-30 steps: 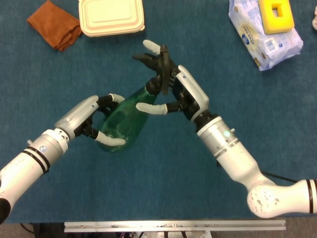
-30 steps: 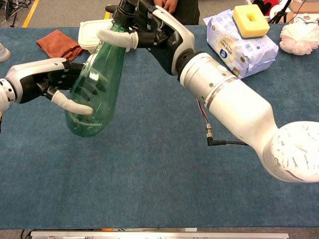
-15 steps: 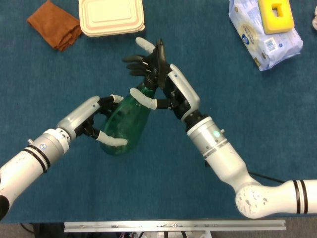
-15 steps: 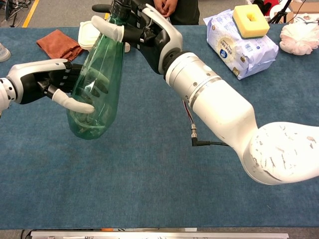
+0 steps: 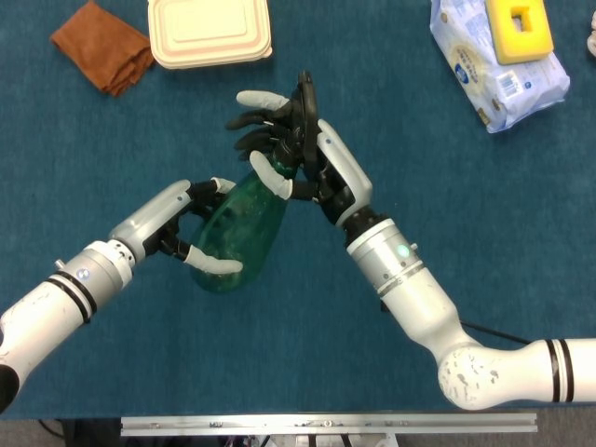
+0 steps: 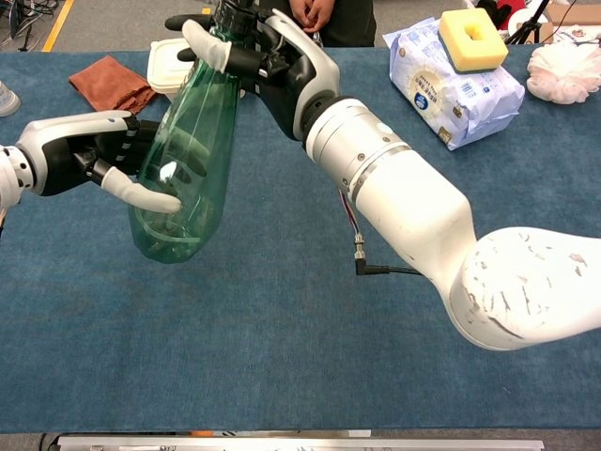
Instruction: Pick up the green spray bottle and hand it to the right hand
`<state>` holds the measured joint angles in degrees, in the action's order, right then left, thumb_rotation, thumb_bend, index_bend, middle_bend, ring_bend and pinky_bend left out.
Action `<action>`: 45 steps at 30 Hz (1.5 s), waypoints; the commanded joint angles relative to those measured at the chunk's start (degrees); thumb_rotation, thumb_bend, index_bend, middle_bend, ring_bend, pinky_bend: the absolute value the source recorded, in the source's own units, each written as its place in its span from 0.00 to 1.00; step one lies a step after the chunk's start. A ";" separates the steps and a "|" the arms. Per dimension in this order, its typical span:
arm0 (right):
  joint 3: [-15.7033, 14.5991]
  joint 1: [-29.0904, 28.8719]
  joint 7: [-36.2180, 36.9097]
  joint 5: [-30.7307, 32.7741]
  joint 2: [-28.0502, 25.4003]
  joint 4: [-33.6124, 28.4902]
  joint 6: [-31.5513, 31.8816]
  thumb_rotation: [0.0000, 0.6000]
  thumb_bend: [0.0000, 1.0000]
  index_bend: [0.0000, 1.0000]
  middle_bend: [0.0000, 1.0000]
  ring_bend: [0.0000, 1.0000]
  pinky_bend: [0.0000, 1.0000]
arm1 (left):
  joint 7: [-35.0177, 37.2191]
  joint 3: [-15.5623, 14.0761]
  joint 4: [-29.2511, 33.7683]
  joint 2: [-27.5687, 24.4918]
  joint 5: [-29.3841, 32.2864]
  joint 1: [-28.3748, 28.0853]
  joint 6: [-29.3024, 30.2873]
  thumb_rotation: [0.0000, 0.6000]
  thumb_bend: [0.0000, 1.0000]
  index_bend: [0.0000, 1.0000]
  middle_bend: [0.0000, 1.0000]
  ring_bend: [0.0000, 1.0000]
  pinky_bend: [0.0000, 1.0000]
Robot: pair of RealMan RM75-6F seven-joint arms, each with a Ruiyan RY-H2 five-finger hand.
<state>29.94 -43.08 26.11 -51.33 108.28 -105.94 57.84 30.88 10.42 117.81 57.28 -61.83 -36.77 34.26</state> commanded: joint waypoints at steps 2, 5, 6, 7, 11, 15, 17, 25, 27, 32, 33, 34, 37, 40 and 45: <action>0.47 0.07 -0.02 0.82 -0.16 -0.29 -0.40 1.00 0.58 0.44 0.38 0.38 0.40 | -0.18 -0.03 0.01 0.02 0.03 -0.05 -0.10 1.00 0.27 0.40 0.43 0.39 0.56; 0.75 0.10 -0.18 1.14 -0.26 -0.30 -0.50 1.00 0.62 0.49 0.41 0.40 0.43 | -0.47 -0.13 -0.08 -0.04 -0.04 -0.06 -0.16 1.00 0.27 0.40 0.43 0.39 0.56; 0.86 0.11 -0.12 1.30 -0.26 -0.31 -0.57 1.00 0.63 0.50 0.41 0.41 0.45 | -0.52 -0.14 -0.12 -0.02 -0.03 -0.05 -0.12 1.00 0.27 0.40 0.43 0.38 0.56; 1.00 0.13 -0.06 1.48 -0.28 -0.34 -0.64 1.00 0.65 0.51 0.42 0.42 0.46 | -0.56 -0.13 -0.15 0.00 -0.04 -0.04 -0.10 1.00 0.27 0.39 0.43 0.37 0.56; 1.43 0.16 -0.10 2.00 -0.42 -0.28 -0.84 1.00 0.70 0.55 0.44 0.44 0.53 | -0.42 0.00 -0.20 0.01 -0.61 0.07 -0.13 1.00 0.27 0.34 0.40 0.33 0.56; 1.82 0.10 -0.28 2.88 -0.55 -0.13 -1.07 1.00 0.75 0.61 0.48 0.48 0.58 | 0.03 0.24 -0.45 -0.02 -1.33 0.30 -0.05 1.00 0.27 0.30 0.34 0.28 0.56; 1.77 0.09 -0.50 3.05 -0.54 -0.11 -1.05 1.00 0.76 0.63 0.49 0.50 0.60 | 0.22 0.36 -0.58 0.02 -1.53 0.35 0.01 1.00 0.27 0.30 0.34 0.28 0.56; 2.17 0.08 -0.76 3.69 -0.70 -0.04 -1.24 1.00 0.77 0.66 0.51 0.51 0.63 | 0.62 0.50 -0.81 0.07 -2.33 0.55 0.12 1.00 0.27 0.27 0.31 0.26 0.56; 2.28 0.02 -0.88 3.88 -0.74 0.05 -1.30 1.00 0.78 0.66 0.51 0.52 0.64 | 0.83 0.64 -0.88 0.13 -2.54 0.61 0.27 1.00 0.27 0.24 0.28 0.23 0.56; 2.83 -0.09 -1.02 4.60 -0.82 0.41 -1.29 1.00 0.79 0.67 0.52 0.53 0.65 | 1.42 0.87 -1.24 0.19 -3.27 0.61 0.10 1.00 0.27 0.19 0.21 0.16 0.54; 2.96 -0.11 -1.01 4.75 -0.85 0.47 -1.33 1.00 0.79 0.67 0.52 0.54 0.66 | 1.49 0.89 -1.33 0.20 -3.42 0.58 0.02 1.00 0.26 0.18 0.20 0.15 0.54; 3.12 -0.14 -1.02 4.96 -0.92 0.53 -1.39 1.00 0.79 0.67 0.53 0.54 0.66 | 1.68 0.95 -1.41 0.22 -3.58 0.57 -0.05 1.00 0.26 0.17 0.19 0.14 0.53; 3.47 -0.15 -0.97 5.66 -1.25 0.51 -1.72 1.00 0.79 0.67 0.53 0.54 0.66 | 2.05 1.14 -1.67 0.14 -4.00 0.46 -0.29 1.00 0.22 0.11 0.14 0.08 0.49; 3.99 -0.15 -0.93 6.84 -1.94 0.16 -2.36 1.00 0.80 0.67 0.53 0.54 0.66 | 2.68 1.48 -2.10 -0.05 -4.68 0.29 -0.67 1.00 0.20 0.07 0.07 0.02 0.37; 5.47 -0.06 0.00 9.38 -3.24 -0.51 -3.70 1.00 0.80 0.67 0.53 0.55 0.68 | 3.40 1.64 -2.75 -2.11 -7.90 -1.05 -4.52 1.00 0.16 0.00 0.00 0.00 0.21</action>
<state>34.88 -43.18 25.73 -42.64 105.49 -106.20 54.59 34.01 11.98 115.42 56.20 -68.28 -37.14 31.31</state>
